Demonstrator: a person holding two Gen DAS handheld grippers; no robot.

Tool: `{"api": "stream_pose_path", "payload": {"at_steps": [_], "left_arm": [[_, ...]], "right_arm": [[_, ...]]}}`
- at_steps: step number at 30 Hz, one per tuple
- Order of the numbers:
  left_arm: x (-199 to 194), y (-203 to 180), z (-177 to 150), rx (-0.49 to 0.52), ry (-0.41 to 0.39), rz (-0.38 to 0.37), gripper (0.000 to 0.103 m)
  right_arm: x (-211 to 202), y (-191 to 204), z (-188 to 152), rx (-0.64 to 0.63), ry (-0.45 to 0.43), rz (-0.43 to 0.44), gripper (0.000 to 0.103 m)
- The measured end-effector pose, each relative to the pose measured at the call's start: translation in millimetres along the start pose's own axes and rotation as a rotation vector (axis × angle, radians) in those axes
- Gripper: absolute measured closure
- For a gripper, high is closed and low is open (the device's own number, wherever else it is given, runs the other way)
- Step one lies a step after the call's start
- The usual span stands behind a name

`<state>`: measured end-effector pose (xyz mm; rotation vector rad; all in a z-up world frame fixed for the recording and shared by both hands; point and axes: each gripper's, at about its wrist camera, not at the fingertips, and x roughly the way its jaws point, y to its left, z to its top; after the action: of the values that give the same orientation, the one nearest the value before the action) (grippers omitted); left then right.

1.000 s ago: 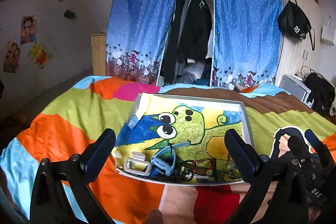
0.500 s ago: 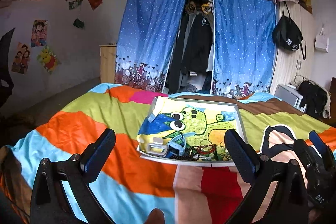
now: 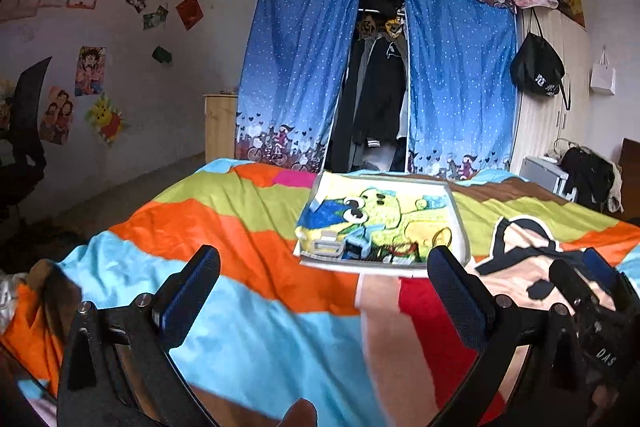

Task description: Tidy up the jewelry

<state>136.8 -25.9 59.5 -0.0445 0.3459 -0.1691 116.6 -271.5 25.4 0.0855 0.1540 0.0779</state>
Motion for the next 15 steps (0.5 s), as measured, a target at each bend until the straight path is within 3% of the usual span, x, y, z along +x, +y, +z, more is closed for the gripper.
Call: {"api": "stream_pose_path", "payload": {"at_steps": [9, 15], "left_arm": [[-26.8, 13.6, -46.9, 0.024, 0.034, 0.068, 0.001], [-32.8, 19.2, -59.9, 0.010, 0.031, 0.093, 0.001]], "right_arm": [[-29.5, 24.5, -18.9, -0.024, 0.041, -0.010, 0.000], [-30.4, 34.9, -28.9, -0.037, 0.069, -0.009, 0.000]]}}
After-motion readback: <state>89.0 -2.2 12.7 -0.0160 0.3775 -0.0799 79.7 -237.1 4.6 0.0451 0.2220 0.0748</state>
